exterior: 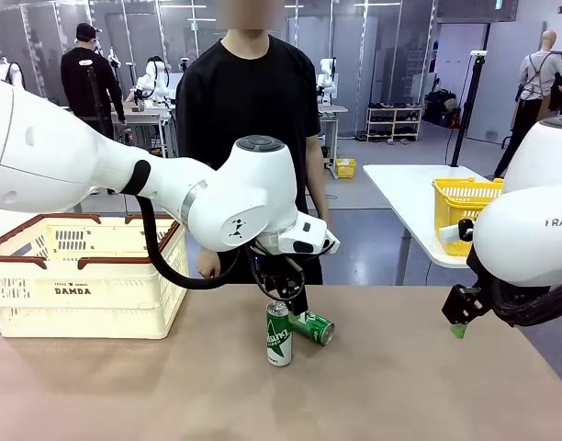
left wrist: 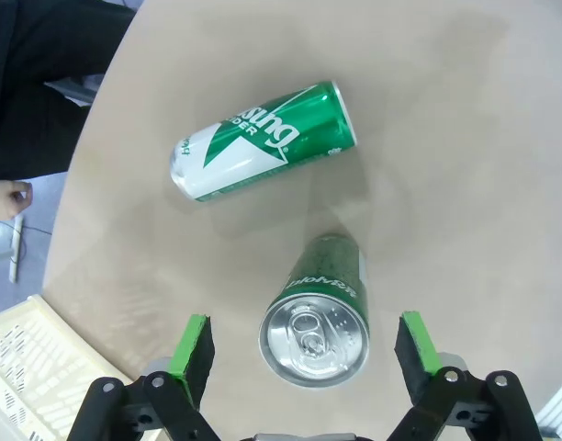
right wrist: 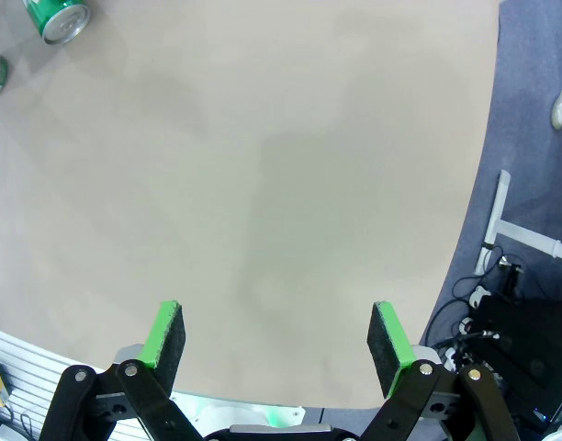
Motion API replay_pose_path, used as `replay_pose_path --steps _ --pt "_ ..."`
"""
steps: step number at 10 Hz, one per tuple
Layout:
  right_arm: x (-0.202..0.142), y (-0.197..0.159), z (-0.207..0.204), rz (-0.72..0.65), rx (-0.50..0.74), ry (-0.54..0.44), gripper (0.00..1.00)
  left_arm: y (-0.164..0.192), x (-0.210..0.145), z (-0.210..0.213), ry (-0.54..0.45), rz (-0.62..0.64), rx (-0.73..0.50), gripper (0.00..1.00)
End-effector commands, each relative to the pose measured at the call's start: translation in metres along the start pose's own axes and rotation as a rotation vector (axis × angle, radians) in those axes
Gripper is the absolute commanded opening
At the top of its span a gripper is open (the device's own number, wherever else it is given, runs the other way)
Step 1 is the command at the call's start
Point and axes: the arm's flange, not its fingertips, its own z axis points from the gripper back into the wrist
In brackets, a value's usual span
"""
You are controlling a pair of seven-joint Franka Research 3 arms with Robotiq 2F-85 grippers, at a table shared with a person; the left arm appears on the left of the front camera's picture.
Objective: Place the drinks into the Shopping basket.
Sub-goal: Pick up one drink and place it into the Shopping basket.
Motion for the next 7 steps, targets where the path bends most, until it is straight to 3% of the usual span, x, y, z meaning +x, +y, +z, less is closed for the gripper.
replay_pose_path --steps 1,7 --pt "0.0 -0.001 0.001 0.005 -0.002 -0.001 1.0 0.011 0.001 -0.015 0.014 -0.012 -0.044 1.0" --pt "0.0 -0.001 0.001 0.005 -0.002 -0.001 1.0 0.017 -0.003 -0.039 0.041 0.013 -0.103 1.0"
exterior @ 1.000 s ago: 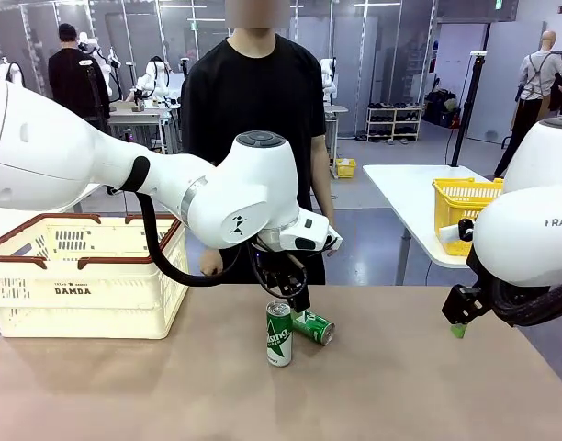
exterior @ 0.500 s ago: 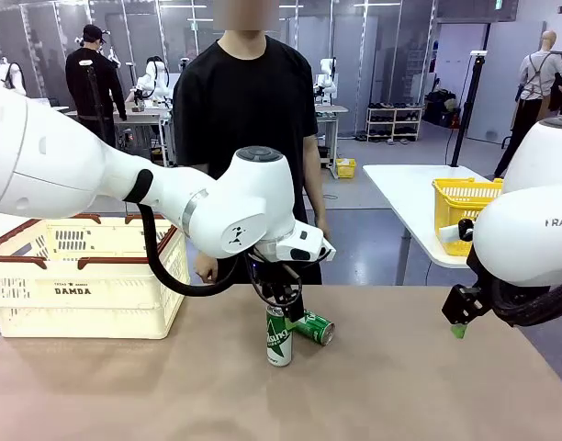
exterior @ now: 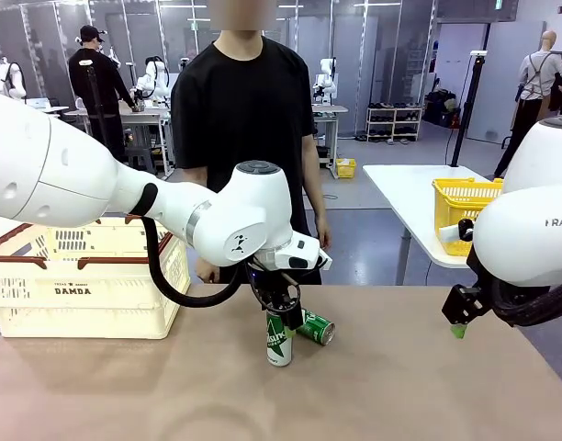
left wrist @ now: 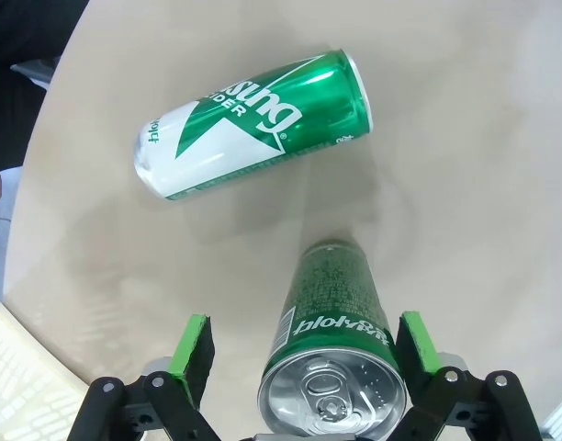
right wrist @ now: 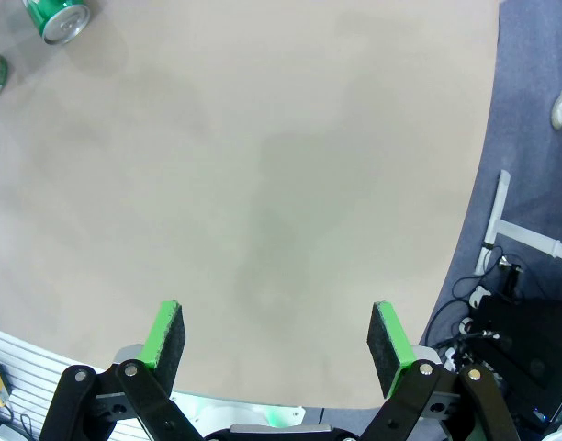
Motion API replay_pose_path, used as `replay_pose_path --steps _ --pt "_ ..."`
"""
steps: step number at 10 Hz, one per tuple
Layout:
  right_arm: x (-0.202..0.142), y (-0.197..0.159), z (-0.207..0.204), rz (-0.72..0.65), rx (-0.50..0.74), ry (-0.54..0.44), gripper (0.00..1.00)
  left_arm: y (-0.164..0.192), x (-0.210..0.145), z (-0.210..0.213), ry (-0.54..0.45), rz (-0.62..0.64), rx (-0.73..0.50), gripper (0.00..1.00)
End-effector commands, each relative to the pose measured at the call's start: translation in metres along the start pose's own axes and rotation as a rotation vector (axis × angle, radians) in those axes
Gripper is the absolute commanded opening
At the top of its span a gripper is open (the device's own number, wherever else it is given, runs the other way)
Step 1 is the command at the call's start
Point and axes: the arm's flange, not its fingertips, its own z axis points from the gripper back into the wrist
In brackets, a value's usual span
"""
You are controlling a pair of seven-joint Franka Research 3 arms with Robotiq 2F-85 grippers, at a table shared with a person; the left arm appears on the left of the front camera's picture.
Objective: Place the drinks into the Shopping basket.
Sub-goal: Pick up one drink and place it into the Shopping basket.
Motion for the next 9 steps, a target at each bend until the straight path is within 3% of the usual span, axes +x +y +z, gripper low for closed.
replay_pose_path --steps 1,2,4,9 --pt "-0.0003 -0.0007 0.0009 0.005 -0.002 -0.001 1.0 0.003 0.0004 0.0048 0.015 -0.011 -0.042 1.0" --pt "-0.0003 -0.0007 0.0009 0.005 -0.002 -0.001 1.0 0.0022 -0.0008 0.0039 0.025 -0.013 -0.05 0.97" --pt "-0.0003 -0.0007 0.0009 0.005 -0.002 -0.001 1.0 0.0034 -0.0015 0.0024 0.022 -0.005 -0.066 0.82" --pt "-0.0003 -0.0007 0.0009 0.005 -0.002 -0.001 1.0 0.0009 -0.0024 0.0023 0.028 -0.017 -0.064 0.28"
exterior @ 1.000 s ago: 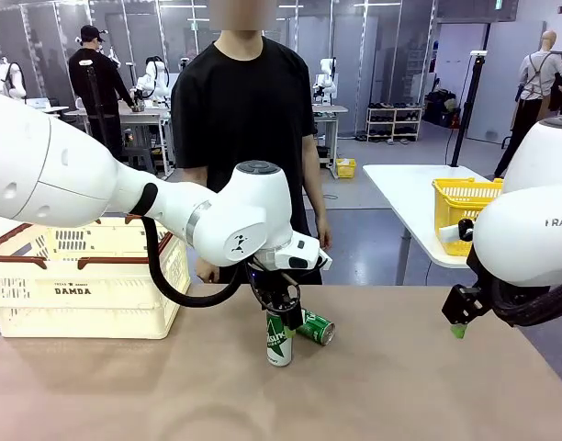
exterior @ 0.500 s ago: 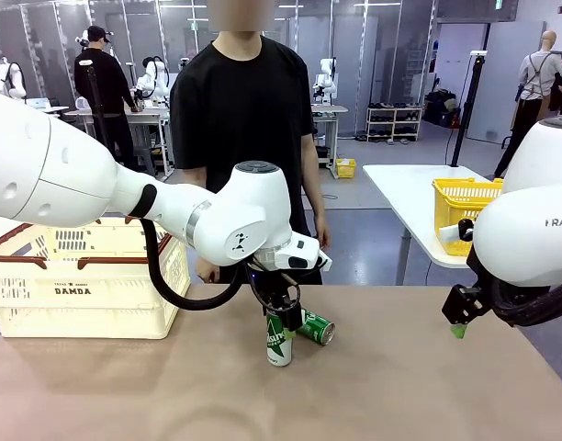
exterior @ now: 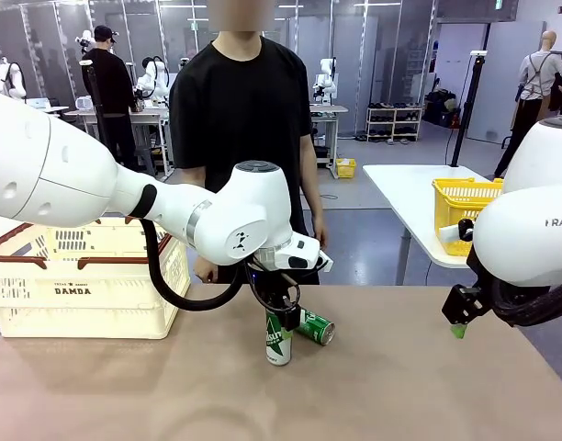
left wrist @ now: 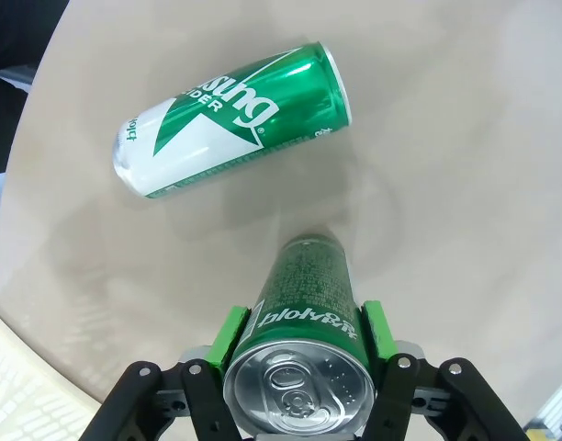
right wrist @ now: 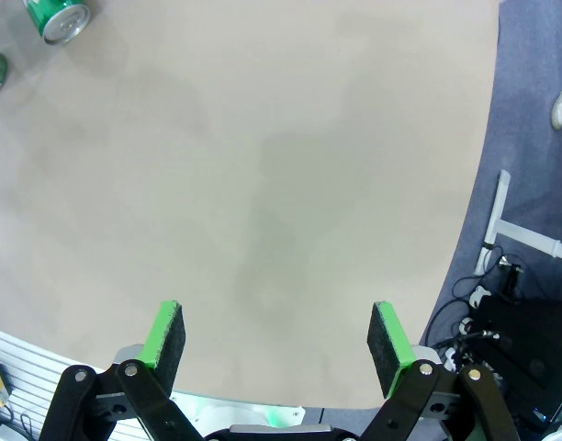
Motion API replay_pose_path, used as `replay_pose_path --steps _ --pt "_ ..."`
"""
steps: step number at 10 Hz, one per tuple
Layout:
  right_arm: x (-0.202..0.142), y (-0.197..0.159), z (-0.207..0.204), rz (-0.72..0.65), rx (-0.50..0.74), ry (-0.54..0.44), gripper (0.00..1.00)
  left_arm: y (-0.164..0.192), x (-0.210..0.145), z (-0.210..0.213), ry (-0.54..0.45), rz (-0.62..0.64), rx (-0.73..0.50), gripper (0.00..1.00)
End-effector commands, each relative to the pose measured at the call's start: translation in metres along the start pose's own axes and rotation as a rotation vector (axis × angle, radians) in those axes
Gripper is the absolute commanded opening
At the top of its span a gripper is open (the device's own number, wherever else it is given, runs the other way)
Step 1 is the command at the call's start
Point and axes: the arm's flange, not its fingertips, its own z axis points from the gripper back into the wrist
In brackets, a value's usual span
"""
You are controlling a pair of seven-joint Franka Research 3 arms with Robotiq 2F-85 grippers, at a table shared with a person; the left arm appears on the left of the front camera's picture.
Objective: Place the drinks into the Shopping basket.
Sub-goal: Pick up one drink and place it into the Shopping basket.
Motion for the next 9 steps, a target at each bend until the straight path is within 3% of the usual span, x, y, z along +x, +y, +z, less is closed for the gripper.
replay_pose_path --steps 1,4,9 --pt "0.0 -0.001 0.001 0.005 -0.002 -0.001 1.0 0.001 -0.005 0.005 0.026 0.006 0.01 0.22" --pt "0.0 -0.001 0.001 0.005 -0.002 -0.001 1.0 0.005 -0.025 0.042 0.011 0.045 0.05 0.22" --pt "0.0 -0.001 0.001 0.005 -0.002 -0.001 1.0 -0.002 -0.027 0.161 -0.1 0.043 0.109 0.22"
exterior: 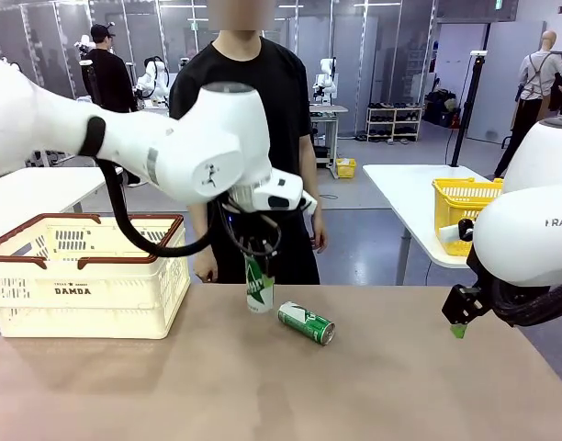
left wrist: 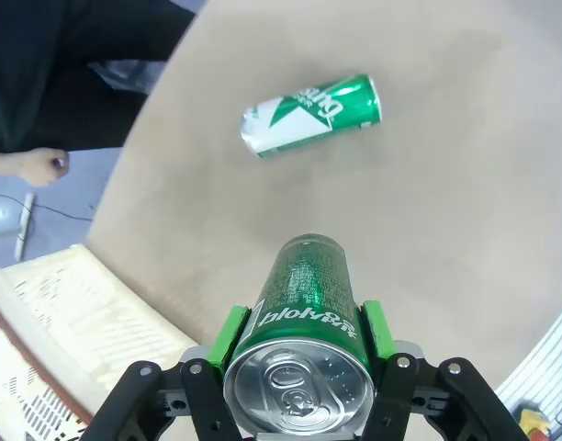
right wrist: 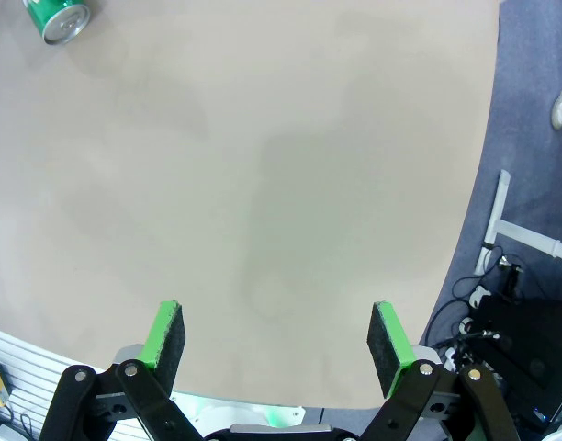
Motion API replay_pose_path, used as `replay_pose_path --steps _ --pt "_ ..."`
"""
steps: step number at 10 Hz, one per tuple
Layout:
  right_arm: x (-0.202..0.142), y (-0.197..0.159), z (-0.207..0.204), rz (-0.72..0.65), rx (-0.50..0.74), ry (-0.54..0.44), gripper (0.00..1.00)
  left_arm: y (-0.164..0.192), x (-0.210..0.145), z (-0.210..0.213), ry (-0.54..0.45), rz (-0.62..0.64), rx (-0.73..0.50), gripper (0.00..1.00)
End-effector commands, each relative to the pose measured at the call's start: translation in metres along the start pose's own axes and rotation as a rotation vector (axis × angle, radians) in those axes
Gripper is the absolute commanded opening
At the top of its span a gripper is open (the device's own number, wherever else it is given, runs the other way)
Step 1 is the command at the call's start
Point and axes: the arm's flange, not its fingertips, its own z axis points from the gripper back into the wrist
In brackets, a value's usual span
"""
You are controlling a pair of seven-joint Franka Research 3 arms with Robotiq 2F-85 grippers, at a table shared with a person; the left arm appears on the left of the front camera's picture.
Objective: Place the drinks into the Shopping basket.
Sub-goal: Pick up one drink and place it into the Shopping basket.
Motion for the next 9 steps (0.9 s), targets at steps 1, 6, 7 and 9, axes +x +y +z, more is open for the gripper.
replay_pose_path --steps 1,6,7,9 --pt "0.0 -0.001 0.001 0.005 -0.002 -0.001 1.0 -0.005 -0.005 0.036 -0.052 0.005 0.027 0.22" --pt "0.0 -0.001 0.001 0.005 -0.002 -0.001 1.0 0.005 -0.012 0.092 -0.142 0.002 0.0 0.22" --pt "0.0 -0.001 0.001 0.005 -0.002 -0.001 1.0 -0.005 -0.005 0.091 -0.133 0.021 0.031 0.22" --pt "0.0 -0.001 0.001 0.005 -0.002 -0.001 1.0 -0.005 -0.005 0.091 -0.133 0.021 0.031 0.22"
